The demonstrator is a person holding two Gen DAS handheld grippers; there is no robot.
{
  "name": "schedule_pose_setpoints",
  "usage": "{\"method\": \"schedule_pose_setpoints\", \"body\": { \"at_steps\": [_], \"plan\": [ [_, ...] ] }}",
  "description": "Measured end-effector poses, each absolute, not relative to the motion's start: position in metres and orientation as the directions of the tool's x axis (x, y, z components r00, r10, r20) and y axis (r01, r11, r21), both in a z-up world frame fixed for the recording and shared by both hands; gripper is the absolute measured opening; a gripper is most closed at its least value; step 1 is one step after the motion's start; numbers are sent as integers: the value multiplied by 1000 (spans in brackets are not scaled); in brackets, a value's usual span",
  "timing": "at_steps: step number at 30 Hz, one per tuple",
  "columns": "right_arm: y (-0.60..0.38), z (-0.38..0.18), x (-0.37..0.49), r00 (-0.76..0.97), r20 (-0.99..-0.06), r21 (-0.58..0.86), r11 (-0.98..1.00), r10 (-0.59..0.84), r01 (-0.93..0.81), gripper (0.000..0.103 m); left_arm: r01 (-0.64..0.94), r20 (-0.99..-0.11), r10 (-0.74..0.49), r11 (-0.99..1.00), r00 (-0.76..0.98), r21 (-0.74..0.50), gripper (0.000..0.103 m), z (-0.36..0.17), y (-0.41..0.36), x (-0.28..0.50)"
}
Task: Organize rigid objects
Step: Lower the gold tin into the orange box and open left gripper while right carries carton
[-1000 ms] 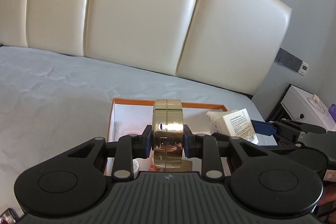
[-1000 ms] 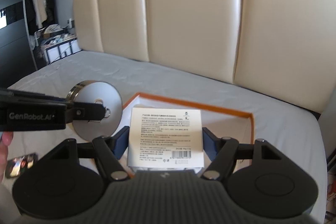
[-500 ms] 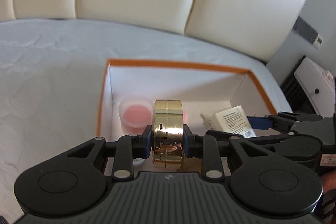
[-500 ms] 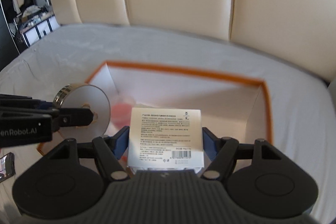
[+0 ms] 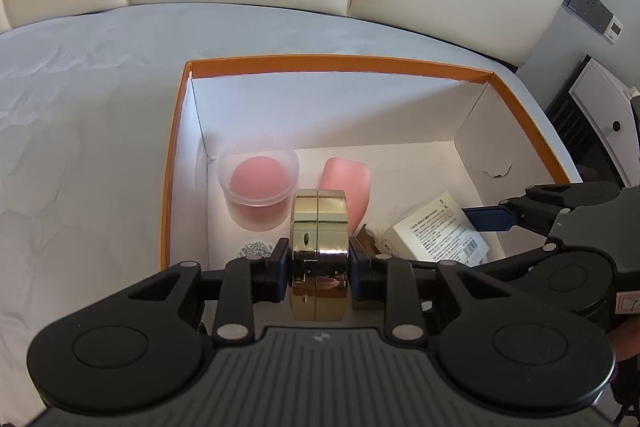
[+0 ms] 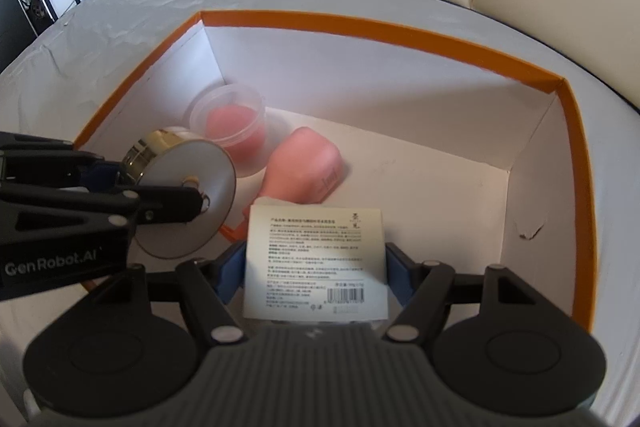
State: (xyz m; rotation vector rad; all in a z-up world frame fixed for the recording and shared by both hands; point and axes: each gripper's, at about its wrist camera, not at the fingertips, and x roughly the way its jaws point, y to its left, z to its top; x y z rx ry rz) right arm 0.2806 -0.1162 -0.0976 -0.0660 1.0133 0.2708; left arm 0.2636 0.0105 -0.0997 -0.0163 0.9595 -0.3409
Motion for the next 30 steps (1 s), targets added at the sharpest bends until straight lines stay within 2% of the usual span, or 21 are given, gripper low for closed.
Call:
{"method": "schedule_pose_setpoints", "body": {
  "at_steps": [3,16,19,25,30],
  "plan": [
    [-114,-95,278,500,-845,61,962,192,-266,71,283,-781,-408,910,472,-304,32,-100,21,264],
    [-124,-84,265,524,-843,-22,964,124,-265,71,240,-765,-553,833,330,-499,32,-119,27,278],
    [-123,-83,265,524,-844,-38,962,113,-270,71,189,-760,-586,810,282,-555,32,-132,30,285],
    [-123,-88,266,518,-850,-54,961,99,-272,71,148,-806,-525,851,273,-505,36,-139,24,289],
    [-125,-88,267,518,-849,-48,963,100,-265,71,150,-811,-506,862,293,-484,58,-136,24,287]
  ]
}}
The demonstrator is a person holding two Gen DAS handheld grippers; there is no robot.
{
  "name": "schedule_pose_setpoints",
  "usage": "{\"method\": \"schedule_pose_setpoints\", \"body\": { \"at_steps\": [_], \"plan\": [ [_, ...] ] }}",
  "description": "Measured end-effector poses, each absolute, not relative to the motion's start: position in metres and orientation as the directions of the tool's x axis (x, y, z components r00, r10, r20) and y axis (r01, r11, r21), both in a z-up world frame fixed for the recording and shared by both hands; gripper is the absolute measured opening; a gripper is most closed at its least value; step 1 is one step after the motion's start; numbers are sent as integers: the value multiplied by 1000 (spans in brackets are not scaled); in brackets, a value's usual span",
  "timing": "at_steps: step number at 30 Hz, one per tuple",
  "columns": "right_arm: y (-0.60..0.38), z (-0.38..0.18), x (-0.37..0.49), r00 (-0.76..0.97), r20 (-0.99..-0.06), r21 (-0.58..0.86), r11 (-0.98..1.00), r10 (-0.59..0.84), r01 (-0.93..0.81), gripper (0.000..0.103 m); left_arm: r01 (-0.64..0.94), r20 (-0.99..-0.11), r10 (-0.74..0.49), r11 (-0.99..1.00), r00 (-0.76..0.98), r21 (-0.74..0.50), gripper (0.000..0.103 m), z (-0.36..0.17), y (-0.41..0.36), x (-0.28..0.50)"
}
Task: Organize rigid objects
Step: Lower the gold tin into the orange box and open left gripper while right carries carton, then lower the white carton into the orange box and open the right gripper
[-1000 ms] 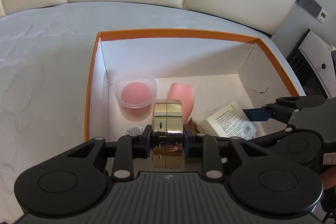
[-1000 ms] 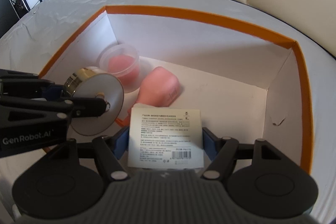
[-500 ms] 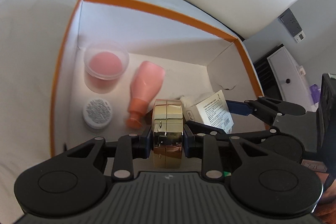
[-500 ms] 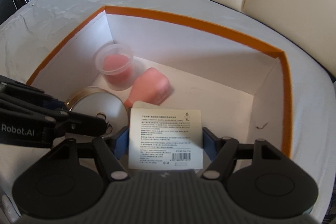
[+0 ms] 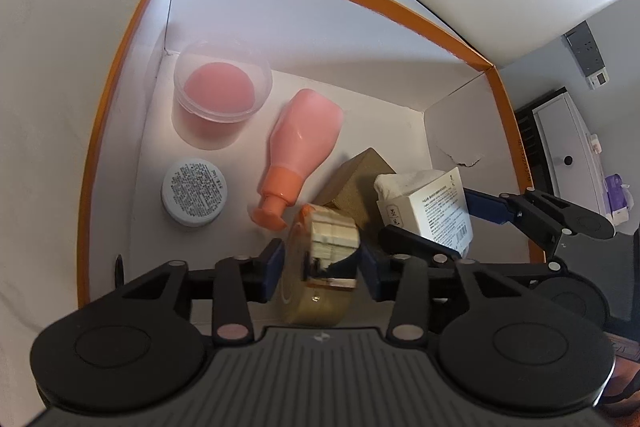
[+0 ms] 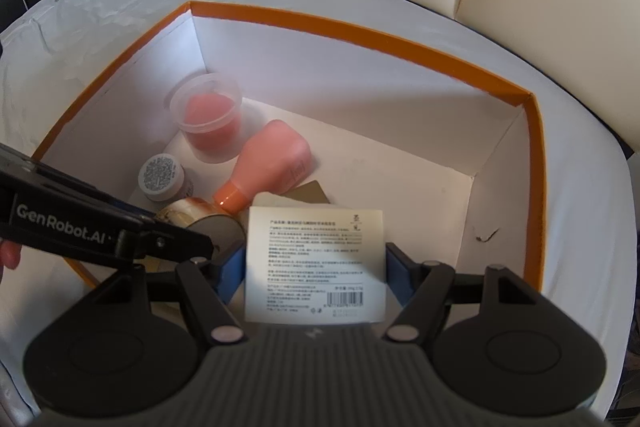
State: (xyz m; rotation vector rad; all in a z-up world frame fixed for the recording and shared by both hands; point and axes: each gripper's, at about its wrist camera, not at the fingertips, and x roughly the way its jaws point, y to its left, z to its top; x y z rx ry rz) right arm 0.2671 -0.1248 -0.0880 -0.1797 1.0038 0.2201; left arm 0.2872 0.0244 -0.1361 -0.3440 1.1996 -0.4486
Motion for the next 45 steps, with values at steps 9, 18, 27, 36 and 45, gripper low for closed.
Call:
{"method": "schedule_pose_setpoints", "body": {
  "at_steps": [9,18,27,36,45],
  "plan": [
    [-122,-88,267,520,-850,-60,963,90,-264,71,198,-724,-498,864,477,-463,71,-104,35,274],
    [-113,-94,275,492,-866,-43,965,93,-257,71,200,-654,-394,914,646,-352,70,-83,38,264],
    [-93,-98,280,492,-869,-105,955,48,-278,71,189,-677,-358,931,644,-313,68,-91,36,265],
    [-94,-93,278,490,-871,-119,956,29,-269,72,191,-687,-354,933,635,-304,68,-93,39,264],
    [-103,-74,267,550,-835,-118,965,30,-232,84,192,-669,-358,931,651,-312,69,-91,40,259]
  ]
}}
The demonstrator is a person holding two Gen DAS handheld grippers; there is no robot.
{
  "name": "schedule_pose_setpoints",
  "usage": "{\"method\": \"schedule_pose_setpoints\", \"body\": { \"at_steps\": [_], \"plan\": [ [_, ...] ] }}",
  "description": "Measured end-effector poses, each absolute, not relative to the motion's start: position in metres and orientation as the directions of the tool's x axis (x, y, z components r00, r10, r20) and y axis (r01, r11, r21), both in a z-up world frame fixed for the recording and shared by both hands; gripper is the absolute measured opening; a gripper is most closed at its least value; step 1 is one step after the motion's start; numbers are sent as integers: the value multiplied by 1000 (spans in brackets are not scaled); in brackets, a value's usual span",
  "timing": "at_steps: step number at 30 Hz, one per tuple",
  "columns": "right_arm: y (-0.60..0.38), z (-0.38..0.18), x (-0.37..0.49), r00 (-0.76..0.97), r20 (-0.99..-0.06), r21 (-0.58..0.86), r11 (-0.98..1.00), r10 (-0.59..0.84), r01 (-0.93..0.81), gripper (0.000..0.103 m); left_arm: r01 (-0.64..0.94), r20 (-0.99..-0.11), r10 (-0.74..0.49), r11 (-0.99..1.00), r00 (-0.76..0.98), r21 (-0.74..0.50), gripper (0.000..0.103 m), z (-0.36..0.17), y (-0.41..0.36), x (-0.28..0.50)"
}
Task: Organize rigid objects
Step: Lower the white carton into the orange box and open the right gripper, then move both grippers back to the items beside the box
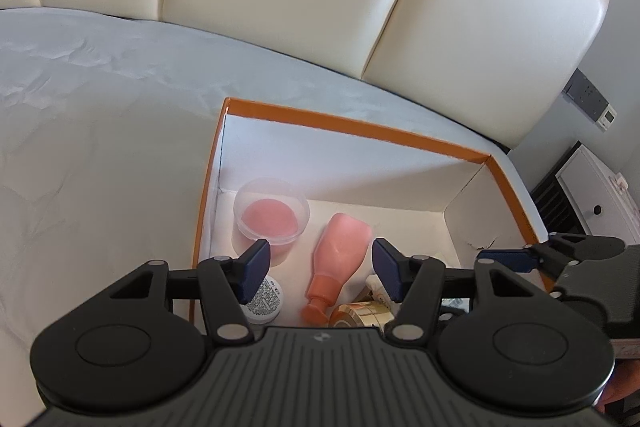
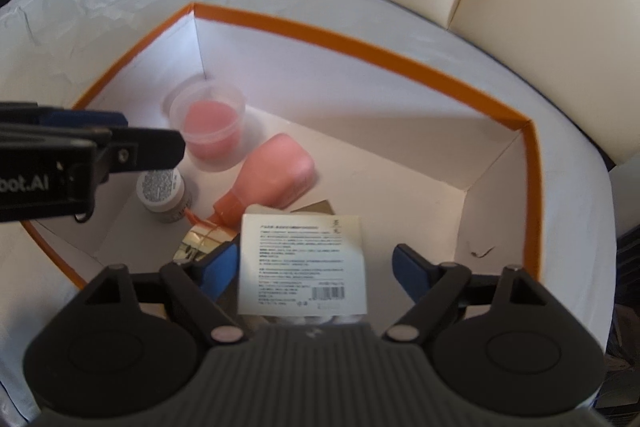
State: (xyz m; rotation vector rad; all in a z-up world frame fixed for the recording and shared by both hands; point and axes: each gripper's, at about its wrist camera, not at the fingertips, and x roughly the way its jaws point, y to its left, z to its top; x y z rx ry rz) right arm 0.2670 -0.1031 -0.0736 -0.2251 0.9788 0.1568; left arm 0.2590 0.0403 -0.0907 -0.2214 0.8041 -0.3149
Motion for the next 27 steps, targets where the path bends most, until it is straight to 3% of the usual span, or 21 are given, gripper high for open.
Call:
{"method": "schedule_pose_setpoints", "body": {
  "at_steps": [5,17,27],
  "plan": [
    [-113,-54,249,629,-772,-64,975,87,-213,84,194,-646,-351,933,678,-303,69,-81,38,250],
    [-133,-26,157,856,-502,-14,988,124,-151,84,304,-562,-390,921,730,-245,69,-46,16,202],
    [-152,-35,88,894,-448,-30,998,33,-52,84,329,-524,-426,904,738,-271,69,-54,13,133]
  ]
}}
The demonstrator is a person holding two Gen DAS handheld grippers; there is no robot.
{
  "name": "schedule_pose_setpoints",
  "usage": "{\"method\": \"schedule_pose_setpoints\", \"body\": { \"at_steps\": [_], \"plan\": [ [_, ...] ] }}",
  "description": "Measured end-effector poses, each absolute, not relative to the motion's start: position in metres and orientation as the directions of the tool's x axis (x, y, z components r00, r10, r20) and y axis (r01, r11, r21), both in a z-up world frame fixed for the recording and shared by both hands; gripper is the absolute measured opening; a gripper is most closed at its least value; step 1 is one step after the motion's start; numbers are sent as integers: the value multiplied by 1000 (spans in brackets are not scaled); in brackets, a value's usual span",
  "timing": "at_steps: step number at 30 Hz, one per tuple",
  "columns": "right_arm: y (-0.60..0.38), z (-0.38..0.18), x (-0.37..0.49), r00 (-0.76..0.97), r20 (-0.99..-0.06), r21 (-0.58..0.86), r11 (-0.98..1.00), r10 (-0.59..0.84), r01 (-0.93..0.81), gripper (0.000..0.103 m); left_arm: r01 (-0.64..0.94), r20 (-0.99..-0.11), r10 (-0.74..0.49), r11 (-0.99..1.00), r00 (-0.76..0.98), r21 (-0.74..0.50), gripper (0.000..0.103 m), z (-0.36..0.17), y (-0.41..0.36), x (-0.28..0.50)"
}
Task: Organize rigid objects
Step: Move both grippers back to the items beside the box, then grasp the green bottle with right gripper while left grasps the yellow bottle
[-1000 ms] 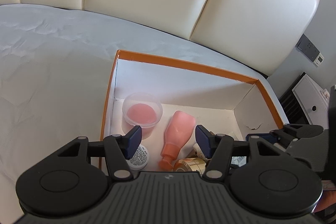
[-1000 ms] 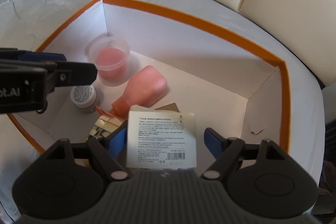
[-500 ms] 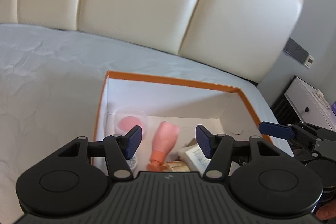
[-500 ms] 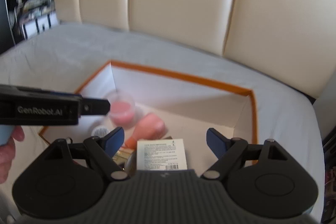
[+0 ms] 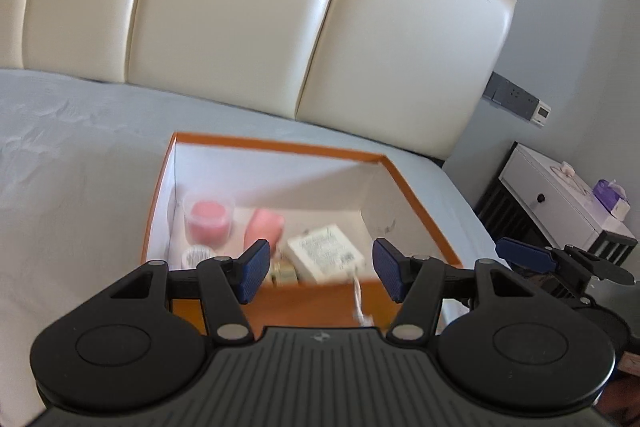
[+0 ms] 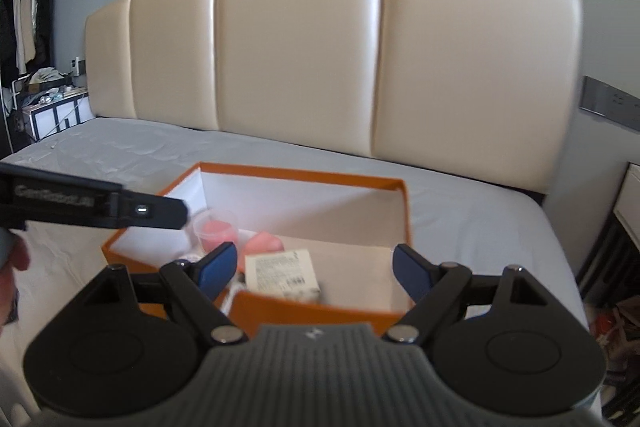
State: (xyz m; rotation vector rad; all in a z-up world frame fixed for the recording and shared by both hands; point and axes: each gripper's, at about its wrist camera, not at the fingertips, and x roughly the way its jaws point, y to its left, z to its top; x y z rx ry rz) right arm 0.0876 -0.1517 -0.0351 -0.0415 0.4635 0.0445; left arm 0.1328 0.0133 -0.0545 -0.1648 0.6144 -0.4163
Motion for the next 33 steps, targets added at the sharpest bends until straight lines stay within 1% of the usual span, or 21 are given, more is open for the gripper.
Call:
{"method": "schedule_pose_setpoints", "body": {
  "at_steps": [3,4,9,12,15,19,24,26,28,30,33],
  "plan": [
    [-159,-49,77,876,-482,-56,998,7,-38,82,323,-541,-421,907,728,-272,69,-63,11,118],
    [-162,-54,75,868,-497,-57,998,-5,-27,80,321,-555,-417,909,720,-266,69,-67,9,115],
    [-178,-79,71,803,-595,-28,999,-44,34,80,289,-626,-366,930,688,-227,69,-91,-7,108],
    [-187,-90,74,753,-658,28,998,-29,63,80,285,-651,-325,943,686,-170,68,-106,-18,104],
    [-196,-98,76,714,-700,62,993,-27,99,80,282,-670,-298,950,680,-136,68,-118,-25,103],
    [-203,-109,84,672,-741,103,988,-1,115,75,275,-702,-282,953,654,-128,68,-132,-30,104],
    [-207,-122,90,617,-787,121,983,12,135,75,275,-722,-256,957,642,-95,68,-142,-34,105],
    [-206,-126,93,597,-802,117,984,13,136,75,283,-731,-263,954,630,-100,68,-145,-35,106],
    [-206,-132,99,568,-823,118,983,16,143,68,284,-738,-265,953,620,-103,68,-148,-36,107],
    [-210,-136,102,543,-839,139,977,30,160,64,277,-743,-249,957,622,-89,70,-150,-36,108],
    [-215,-138,106,538,-840,185,967,64,173,63,244,-742,-220,967,633,-78,72,-150,-33,112]
  ]
}}
